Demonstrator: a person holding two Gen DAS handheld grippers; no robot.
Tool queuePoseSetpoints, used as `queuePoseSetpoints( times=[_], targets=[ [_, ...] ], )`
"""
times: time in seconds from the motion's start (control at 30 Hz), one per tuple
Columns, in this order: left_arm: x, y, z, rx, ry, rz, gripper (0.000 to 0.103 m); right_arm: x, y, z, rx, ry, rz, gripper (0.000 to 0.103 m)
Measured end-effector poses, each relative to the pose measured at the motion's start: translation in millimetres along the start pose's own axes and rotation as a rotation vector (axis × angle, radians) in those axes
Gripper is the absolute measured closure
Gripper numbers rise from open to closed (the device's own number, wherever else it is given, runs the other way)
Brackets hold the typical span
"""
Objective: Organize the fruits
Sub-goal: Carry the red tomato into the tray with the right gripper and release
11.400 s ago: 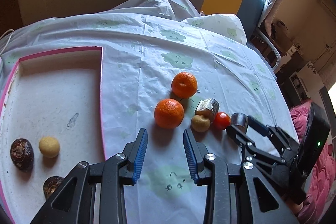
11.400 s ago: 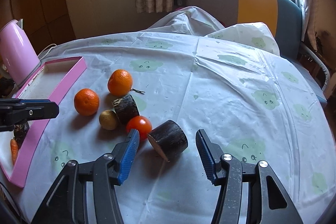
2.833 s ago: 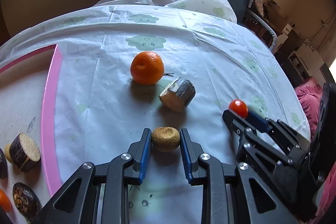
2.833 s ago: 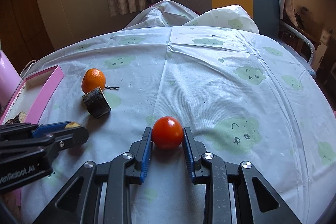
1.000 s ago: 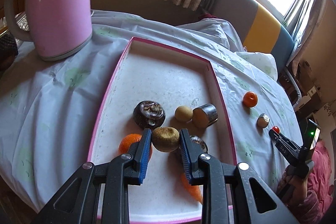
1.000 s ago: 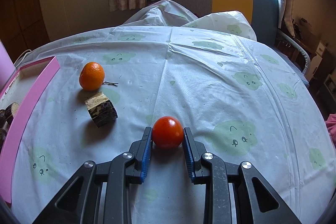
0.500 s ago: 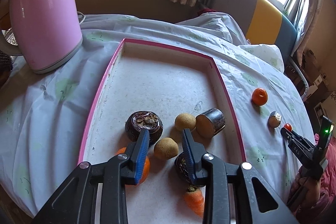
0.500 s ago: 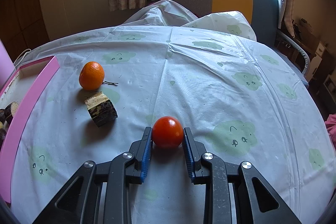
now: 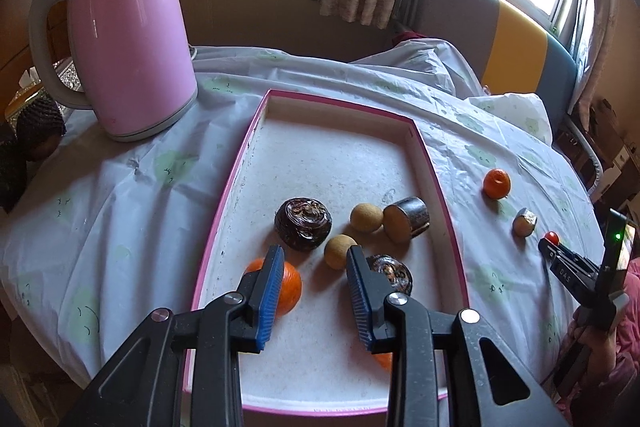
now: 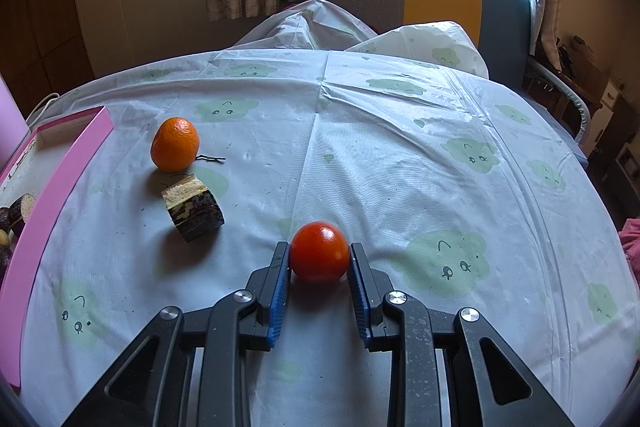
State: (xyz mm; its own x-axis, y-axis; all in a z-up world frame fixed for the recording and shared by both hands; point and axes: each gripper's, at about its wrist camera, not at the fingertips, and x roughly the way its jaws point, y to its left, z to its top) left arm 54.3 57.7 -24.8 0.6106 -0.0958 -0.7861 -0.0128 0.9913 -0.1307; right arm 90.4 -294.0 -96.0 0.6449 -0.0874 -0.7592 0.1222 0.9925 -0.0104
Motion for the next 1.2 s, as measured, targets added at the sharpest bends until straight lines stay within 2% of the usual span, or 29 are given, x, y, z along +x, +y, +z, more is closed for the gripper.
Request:
queuePoseSetpoints(
  times=[0.4, 0.8, 0.93, 1.03, 1.2],
  targets=[
    [-14.6, -7.9, -6.9, 0.032, -0.028, -0.019, 0.071, -4.1, -1.2, -2.3, -0.002, 0.004, 0.023, 0.075],
    [-17.0, -0.2, -11.7, 0.015, -0.027, -0.019, 0.071, -28.1, 15.2, -22.3, -0.05, 0.013, 0.085, 0.075],
    [-17.7, 3.9, -13.0, 0.002, -0.028, -0.016, 0.071, -35.6, 23.2, -26.1, -0.036, 0.03, 0.137, 0.075],
    [-18.1, 6.6, -13.5, -0.005, -0.028, -0.011, 0.071, -47.5, 34.5, -24.7, -0.017, 0.025, 0.212, 0.075],
    [-19.1, 13.3, -12.8, -0.024, -0.036, -0.006, 0.071, -72.0, 77.8, -14.1, -0.083, -0.004, 0.347, 0.075]
  ],
)
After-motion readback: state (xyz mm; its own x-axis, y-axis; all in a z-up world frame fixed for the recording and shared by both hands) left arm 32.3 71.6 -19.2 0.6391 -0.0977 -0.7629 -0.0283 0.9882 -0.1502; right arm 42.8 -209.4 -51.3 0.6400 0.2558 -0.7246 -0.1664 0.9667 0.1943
